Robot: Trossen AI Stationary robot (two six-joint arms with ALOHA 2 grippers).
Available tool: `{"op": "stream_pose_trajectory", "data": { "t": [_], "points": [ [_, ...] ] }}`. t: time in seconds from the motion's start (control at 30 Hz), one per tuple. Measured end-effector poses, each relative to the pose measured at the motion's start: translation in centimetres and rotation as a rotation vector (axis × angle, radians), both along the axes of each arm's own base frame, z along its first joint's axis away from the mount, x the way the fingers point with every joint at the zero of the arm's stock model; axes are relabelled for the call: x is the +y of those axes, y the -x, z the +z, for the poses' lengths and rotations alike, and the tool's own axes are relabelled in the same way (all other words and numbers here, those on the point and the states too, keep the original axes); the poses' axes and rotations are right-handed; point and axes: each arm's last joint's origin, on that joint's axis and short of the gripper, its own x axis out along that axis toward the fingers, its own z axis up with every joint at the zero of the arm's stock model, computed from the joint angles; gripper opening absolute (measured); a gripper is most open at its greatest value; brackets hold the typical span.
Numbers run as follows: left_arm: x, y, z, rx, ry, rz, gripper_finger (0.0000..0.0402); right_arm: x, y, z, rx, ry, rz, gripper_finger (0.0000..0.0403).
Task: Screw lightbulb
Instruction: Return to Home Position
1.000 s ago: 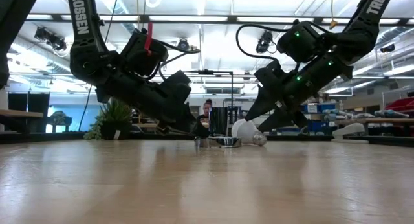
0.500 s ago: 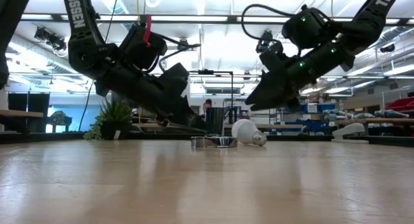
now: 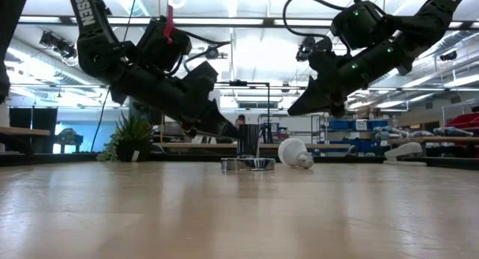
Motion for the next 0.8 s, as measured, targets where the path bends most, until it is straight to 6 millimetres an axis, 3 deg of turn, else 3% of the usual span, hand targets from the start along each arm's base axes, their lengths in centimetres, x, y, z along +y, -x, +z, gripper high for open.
{"op": "stream_pose_trajectory", "data": {
  "t": [0.8],
  "points": [
    [-0.1,1.5,4.8,-0.040,-0.068,-0.024,0.0003,1.8,-0.4,0.1,0.018,0.111,0.220,0.0009]
  ]
}}
